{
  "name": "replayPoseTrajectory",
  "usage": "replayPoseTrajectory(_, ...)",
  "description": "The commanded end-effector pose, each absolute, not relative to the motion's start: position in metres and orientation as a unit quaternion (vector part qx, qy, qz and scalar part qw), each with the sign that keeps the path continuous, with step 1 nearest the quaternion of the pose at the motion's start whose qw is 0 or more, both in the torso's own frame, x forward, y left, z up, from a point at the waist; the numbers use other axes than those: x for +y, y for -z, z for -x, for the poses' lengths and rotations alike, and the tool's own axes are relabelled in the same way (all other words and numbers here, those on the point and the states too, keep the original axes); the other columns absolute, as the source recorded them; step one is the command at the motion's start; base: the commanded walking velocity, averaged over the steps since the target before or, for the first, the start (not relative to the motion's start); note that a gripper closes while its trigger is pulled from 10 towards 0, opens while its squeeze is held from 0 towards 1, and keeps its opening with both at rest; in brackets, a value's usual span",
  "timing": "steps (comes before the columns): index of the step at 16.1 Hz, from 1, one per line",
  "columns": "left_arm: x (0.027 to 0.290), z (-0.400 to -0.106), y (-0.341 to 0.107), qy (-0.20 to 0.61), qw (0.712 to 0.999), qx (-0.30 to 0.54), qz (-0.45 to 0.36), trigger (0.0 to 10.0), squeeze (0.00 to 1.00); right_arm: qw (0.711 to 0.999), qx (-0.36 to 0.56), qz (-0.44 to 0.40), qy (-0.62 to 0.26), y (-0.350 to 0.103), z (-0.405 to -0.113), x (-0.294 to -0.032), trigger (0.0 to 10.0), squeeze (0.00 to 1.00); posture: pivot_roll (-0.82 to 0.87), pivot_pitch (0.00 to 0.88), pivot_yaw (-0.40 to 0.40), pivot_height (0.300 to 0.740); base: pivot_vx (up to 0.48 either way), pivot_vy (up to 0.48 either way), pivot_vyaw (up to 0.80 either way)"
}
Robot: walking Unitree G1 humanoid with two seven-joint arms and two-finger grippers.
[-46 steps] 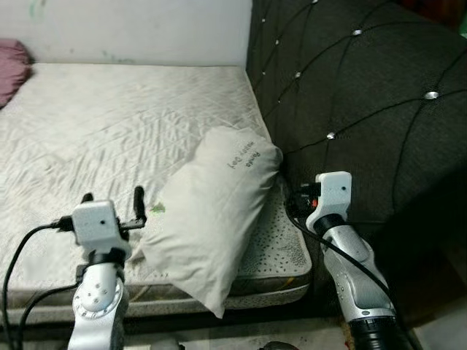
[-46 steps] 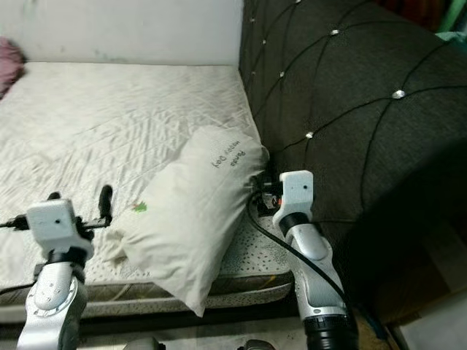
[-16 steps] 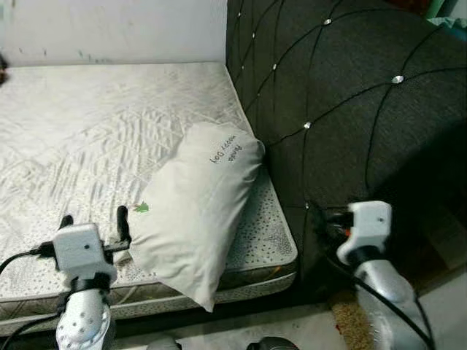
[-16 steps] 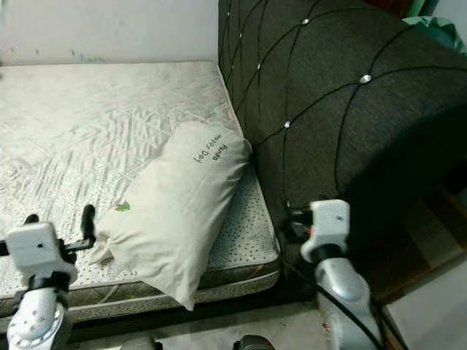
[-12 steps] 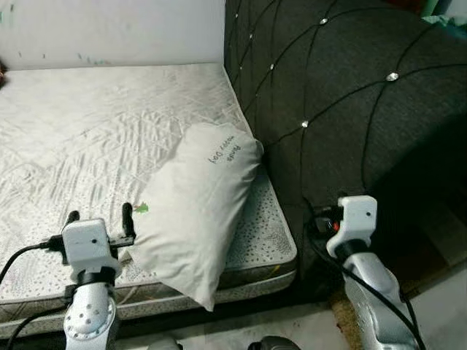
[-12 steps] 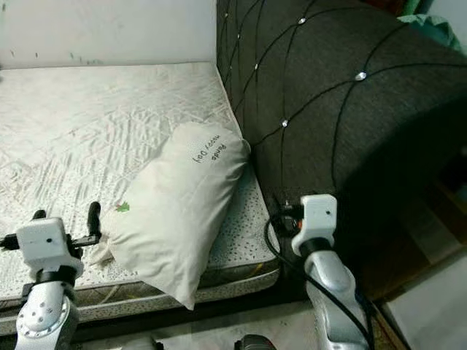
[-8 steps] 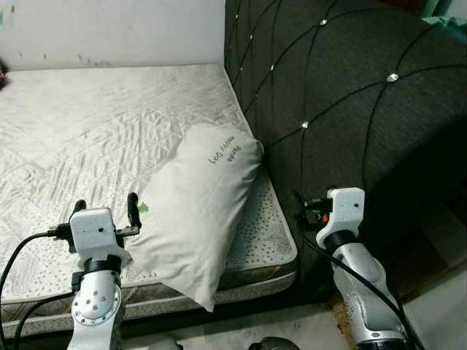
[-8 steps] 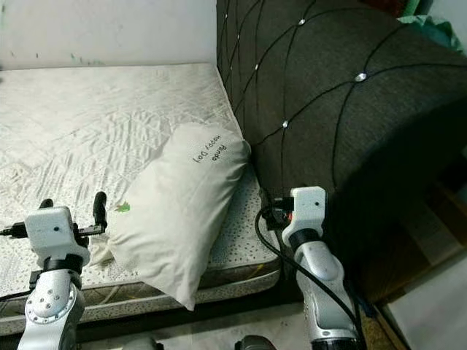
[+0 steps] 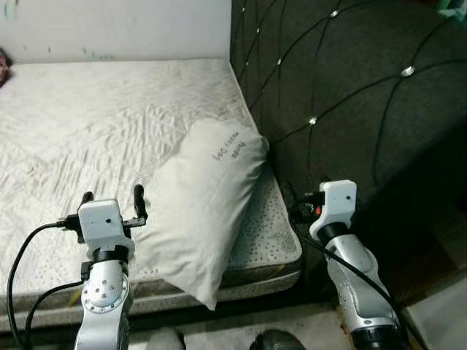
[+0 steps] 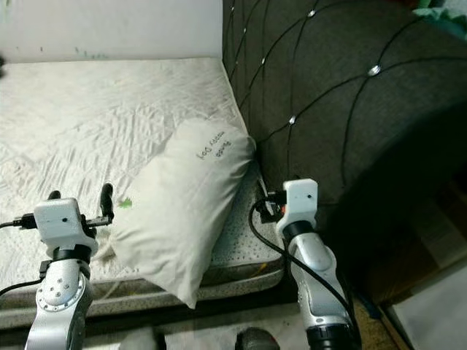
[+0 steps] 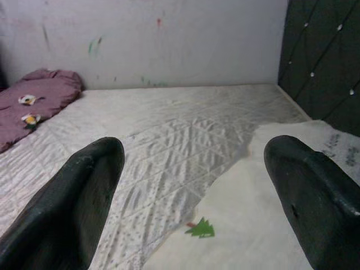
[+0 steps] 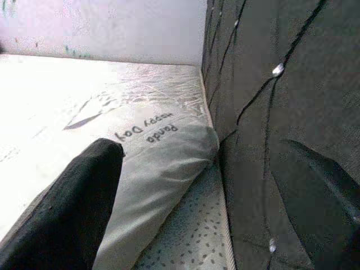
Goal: Clean up the room
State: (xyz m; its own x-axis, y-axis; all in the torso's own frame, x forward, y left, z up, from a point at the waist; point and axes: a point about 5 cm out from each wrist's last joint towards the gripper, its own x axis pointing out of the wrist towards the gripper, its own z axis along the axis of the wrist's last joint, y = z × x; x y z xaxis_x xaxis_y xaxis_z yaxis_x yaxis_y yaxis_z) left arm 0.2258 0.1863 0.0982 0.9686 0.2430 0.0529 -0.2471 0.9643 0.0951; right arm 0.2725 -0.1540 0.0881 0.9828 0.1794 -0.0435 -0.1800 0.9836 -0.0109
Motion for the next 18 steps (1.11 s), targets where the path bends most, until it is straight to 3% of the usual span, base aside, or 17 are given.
replayPoseTrajectory(1, 0.186, -0.227, -0.098, -0.128, 0.99, -0.021, -0.056, 10.0, 0.0, 0.996, 0.022, 0.011, -0.091, -0.088, -0.274, -0.154, 10.0, 0.0, 0.0, 0.0, -0.008, 0.665, 0.0, 0.0, 0.0)
replayPoseTrajectory(12, 0.193, -0.23, -0.098, -0.151, 0.986, -0.02, -0.067, 10.0, 0.0, 0.99, 0.007, 0.044, -0.132, -0.091, -0.285, -0.145, 10.0, 0.0, 0.02, 0.0, -0.03, 0.665, 0.0, 0.0, 0.0)
replayPoseTrajectory(16, 0.191, -0.23, -0.097, -0.147, 0.987, -0.022, -0.058, 10.0, 0.0, 0.989, 0.005, 0.048, -0.137, -0.09, -0.285, -0.144, 10.0, 0.0, 0.01, 0.0, -0.031, 0.665, 0.0, 0.0, 0.69)
replayPoseTrajectory(18, 0.189, -0.231, -0.098, -0.141, 0.988, -0.024, -0.055, 10.0, 0.0, 0.989, 0.005, 0.048, -0.139, -0.09, -0.285, -0.144, 10.0, 0.0, 0.01, 0.0, -0.031, 0.665, 0.12, 0.0, 0.0)
